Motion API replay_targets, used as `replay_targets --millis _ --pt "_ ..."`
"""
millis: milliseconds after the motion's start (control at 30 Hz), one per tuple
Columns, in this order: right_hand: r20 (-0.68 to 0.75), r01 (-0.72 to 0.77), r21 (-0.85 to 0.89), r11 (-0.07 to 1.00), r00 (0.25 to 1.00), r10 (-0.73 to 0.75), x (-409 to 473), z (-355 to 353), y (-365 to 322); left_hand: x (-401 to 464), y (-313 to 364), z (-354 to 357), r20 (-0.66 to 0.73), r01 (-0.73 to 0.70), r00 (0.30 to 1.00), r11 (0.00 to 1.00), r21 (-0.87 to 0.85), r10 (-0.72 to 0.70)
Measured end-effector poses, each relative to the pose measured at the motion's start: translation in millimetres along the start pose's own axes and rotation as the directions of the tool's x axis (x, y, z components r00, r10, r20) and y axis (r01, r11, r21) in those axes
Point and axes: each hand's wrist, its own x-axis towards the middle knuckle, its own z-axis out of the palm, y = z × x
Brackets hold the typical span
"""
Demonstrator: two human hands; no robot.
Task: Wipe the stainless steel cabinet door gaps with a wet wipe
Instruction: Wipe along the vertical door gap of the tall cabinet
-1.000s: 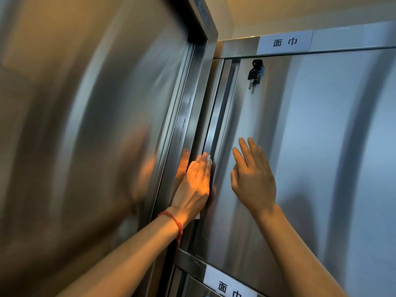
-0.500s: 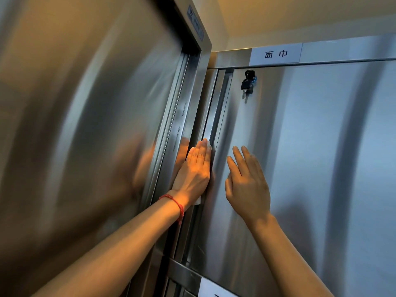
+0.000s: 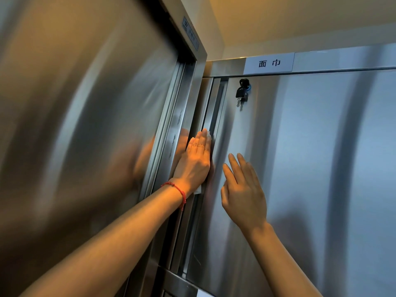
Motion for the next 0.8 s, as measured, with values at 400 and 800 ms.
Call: replay_targets --millis 400,800 --pt "-0.007 -0.013 0.007 1.0 1.0 0.013 0 1 0 27 -7 -9 0.037 -0.031 0.999 0.999 0.029 0.03" --pt "-0.007 -0.01 0.001 1.0 1.0 0.01 0 2 1 26 -5 -13 0.08 0.003 0.997 1.0 0.009 -0.003"
